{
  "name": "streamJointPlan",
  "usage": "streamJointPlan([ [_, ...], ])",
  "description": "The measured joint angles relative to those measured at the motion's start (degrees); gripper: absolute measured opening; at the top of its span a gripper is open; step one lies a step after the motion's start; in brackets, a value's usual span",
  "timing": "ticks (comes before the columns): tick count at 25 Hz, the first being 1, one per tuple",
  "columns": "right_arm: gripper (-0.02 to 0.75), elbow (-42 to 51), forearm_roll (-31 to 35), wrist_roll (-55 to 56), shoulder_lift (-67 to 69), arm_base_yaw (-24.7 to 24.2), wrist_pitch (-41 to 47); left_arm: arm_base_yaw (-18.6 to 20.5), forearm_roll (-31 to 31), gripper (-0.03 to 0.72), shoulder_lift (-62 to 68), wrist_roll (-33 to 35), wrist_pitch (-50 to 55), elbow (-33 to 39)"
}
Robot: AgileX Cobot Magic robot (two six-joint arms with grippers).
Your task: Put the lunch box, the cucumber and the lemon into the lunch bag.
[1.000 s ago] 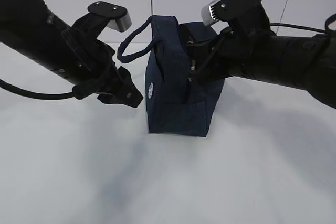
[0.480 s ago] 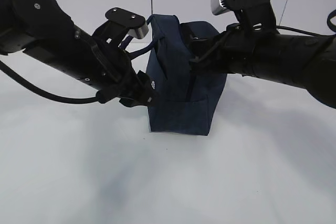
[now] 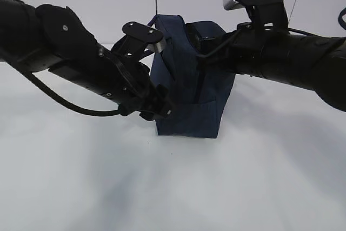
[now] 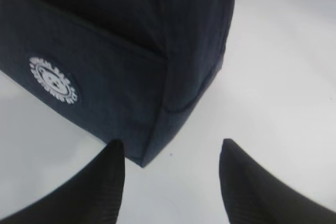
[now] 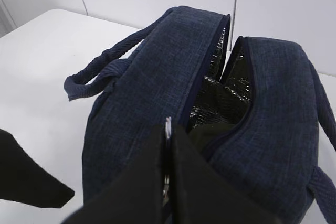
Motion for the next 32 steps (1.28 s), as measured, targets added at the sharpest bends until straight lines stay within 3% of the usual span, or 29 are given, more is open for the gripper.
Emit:
streamJointPlan([
  [21,0.017,0.0,4.1,2.0,0.0,0.0,0.0,-0.7,-8.6,0.395,0.9,0.1,-6.7,0.0],
  [32,0.017,0.0,5.6,2.1,0.0,0.0,0.0,-2.3,-9.3,0.395,3.5,1.5,-9.8,-1.1],
])
